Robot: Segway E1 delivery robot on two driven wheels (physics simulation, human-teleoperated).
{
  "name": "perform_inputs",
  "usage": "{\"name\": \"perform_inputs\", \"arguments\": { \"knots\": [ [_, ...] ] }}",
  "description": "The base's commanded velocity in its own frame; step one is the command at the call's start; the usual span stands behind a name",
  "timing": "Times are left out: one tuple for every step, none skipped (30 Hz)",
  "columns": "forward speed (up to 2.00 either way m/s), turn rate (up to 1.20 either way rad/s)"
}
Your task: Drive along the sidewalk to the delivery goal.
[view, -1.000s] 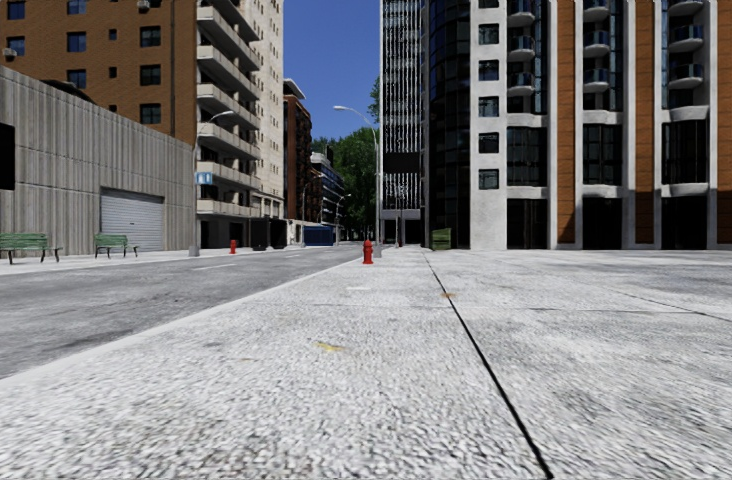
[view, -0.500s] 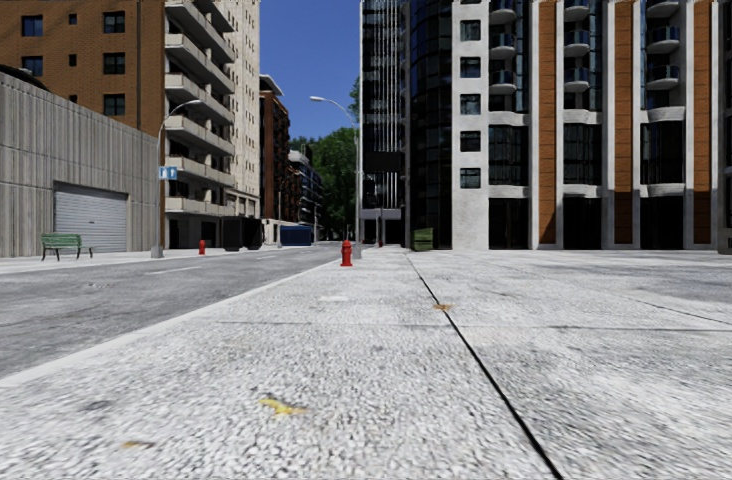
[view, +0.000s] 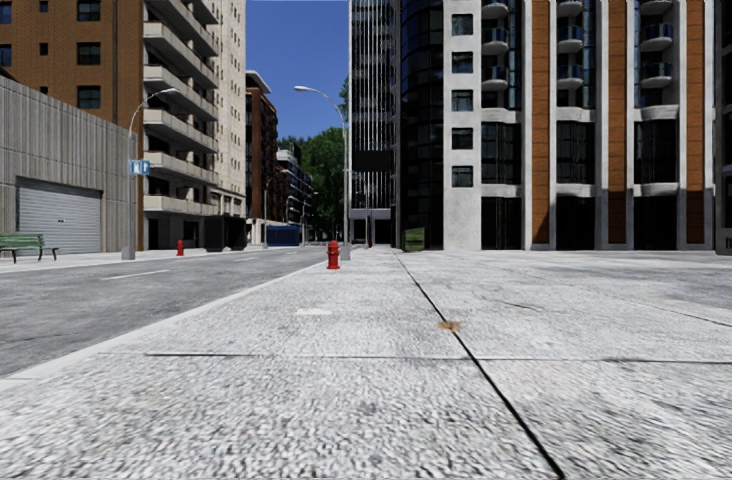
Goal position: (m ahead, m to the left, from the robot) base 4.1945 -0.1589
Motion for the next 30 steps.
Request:
{"name": "perform_inputs", "arguments": {
  "knots": [
    [2.0,0.0],
    [2.0,0.0],
    [2.0,0.0],
    [2.0,0.0],
    [2.0,0.0],
    [2.0,0.0],
    [2.0,0.0],
    [2.0,0.0],
    [2.0,0.0],
    [2.0,0.0],
    [2.0,0.0],
    [2.0,0.0],
    [2.0,0.0],
    [2.0,0.0],
    [2.0,0.0],
    [2.0,0.0],
    [2.0,0.0],
    [2.0,0.0],
    [2.0,0.0],
    [2.0,0.0],
    [2.0,0.0],
    [2.0,0.0],
    [2.0,0.0],
    [2.0,0.0],
    [2.0,0.0],
    [2.0,0.0],
    [2.0,0.0],
    [2.0,0.0],
    [2.0,0.0],
    [2.0,0.0]
  ]
}}
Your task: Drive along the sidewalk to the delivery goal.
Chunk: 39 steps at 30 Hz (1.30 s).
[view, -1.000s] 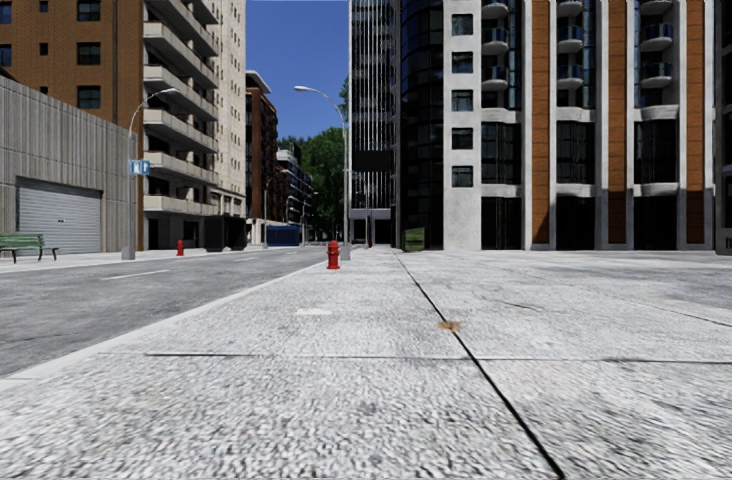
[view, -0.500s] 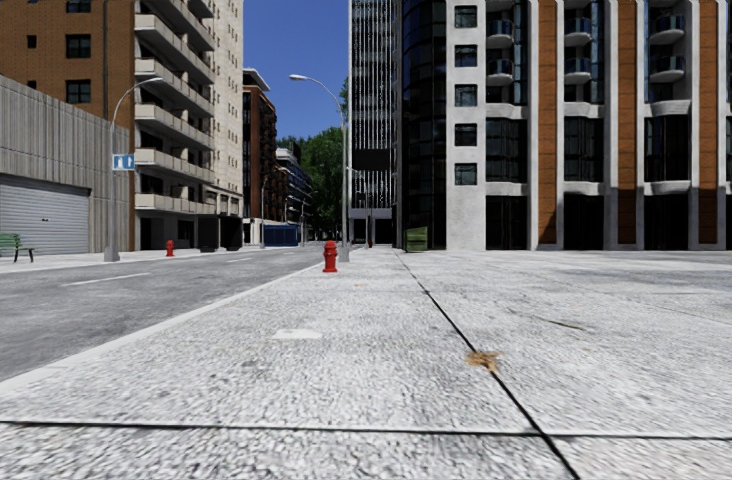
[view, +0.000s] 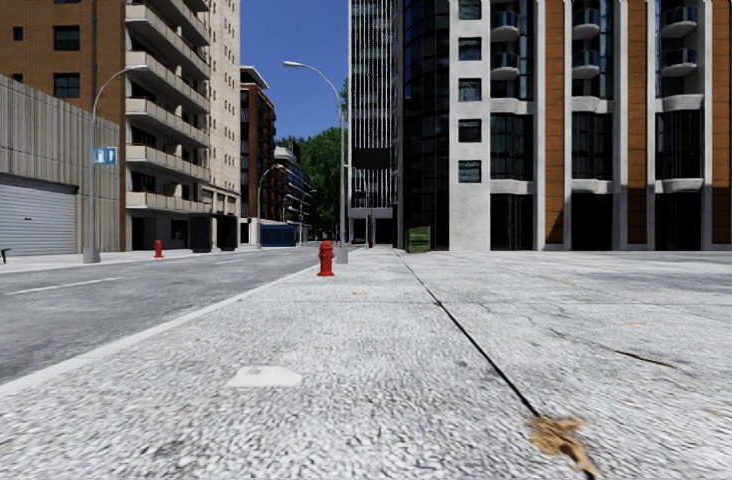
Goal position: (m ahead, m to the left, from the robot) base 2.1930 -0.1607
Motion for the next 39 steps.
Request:
{"name": "perform_inputs", "arguments": {
  "knots": [
    [2.0,0.0],
    [2.0,0.0],
    [2.0,0.0],
    [2.0,0.0],
    [2.0,0.0],
    [2.0,0.0],
    [2.0,0.0],
    [2.0,0.0],
    [2.0,0.0],
    [2.0,0.0],
    [2.0,0.0],
    [2.0,0.0],
    [2.0,0.0],
    [2.0,0.0],
    [2.0,0.0],
    [2.0,0.0],
    [2.0,0.0],
    [2.0,0.0],
    [1.92,0.0],
    [0.71,0.0],
    [0.71,0.0],
    [0.0,0.0],
    [0.0,0.0],
    [0.0,0.0],
    [0.0,0.0],
    [0.0,0.0],
    [0.0,0.0],
    [0.0,0.0],
    [0.0,0.0],
    [0.0,0.0],
    [0.0,0.0],
    [0.0,0.0],
    [0.0,0.0],
    [0.0,0.0],
    [0.0,0.0],
    [0.0,0.0],
    [0.0,0.0],
    [0.0,0.0],
    [0.0,0.0]
  ]
}}
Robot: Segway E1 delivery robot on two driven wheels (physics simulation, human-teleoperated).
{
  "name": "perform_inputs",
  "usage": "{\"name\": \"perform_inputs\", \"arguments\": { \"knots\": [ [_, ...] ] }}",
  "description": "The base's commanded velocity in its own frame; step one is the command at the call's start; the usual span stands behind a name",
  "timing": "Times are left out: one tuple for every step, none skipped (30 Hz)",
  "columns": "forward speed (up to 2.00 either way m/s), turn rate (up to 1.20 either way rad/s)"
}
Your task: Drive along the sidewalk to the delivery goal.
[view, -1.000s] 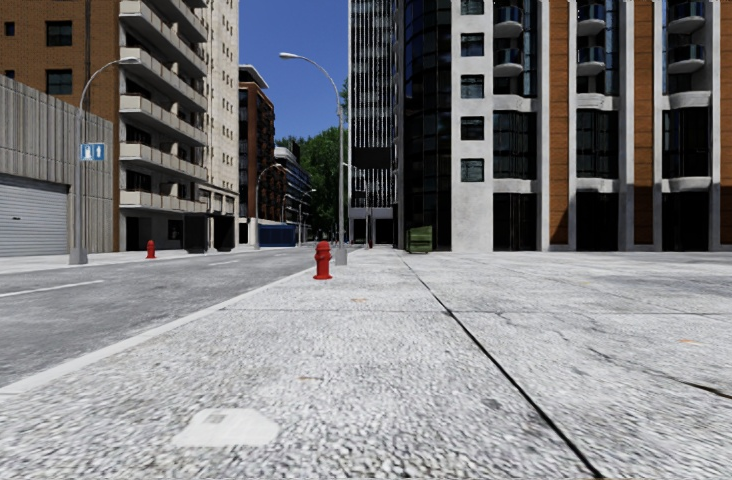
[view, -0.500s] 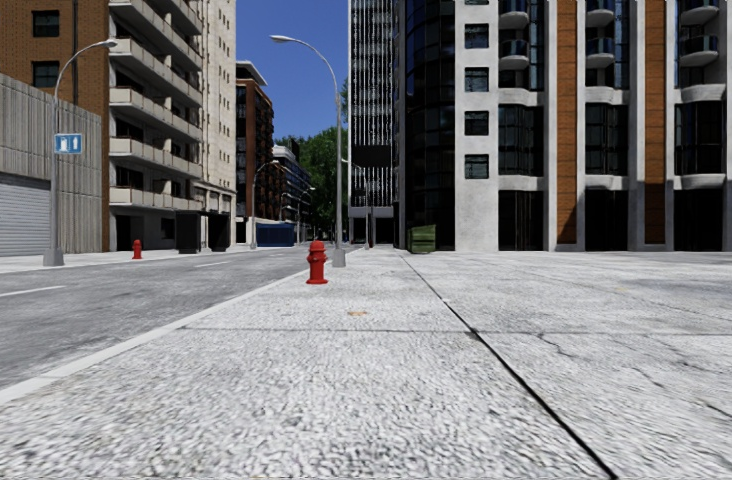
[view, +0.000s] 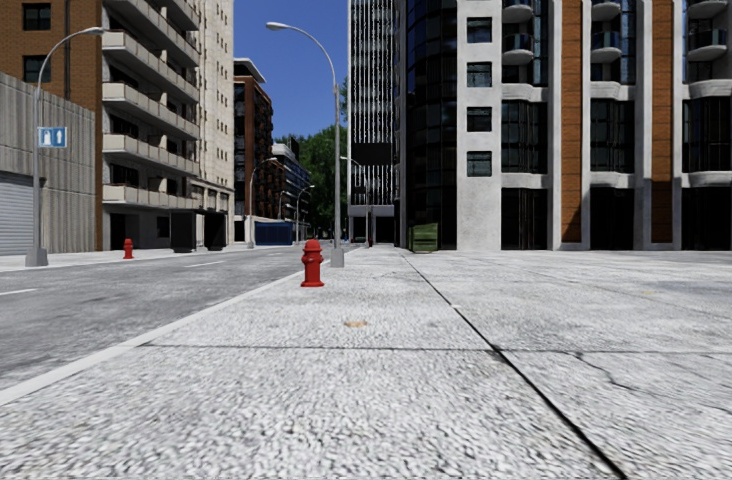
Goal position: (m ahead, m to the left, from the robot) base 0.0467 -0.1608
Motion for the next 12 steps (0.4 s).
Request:
{"name": "perform_inputs", "arguments": {
  "knots": [
    [0.0,0.0],
    [0.0,0.0],
    [0.0,0.0],
    [0.0,0.0],
    [0.0,0.0],
    [0.0,0.0],
    [0.0,0.0],
    [0.0,0.0],
    [0.0,0.0],
    [0.0,0.0],
    [0.0,0.0],
    [0.0,0.0]
  ]
}}
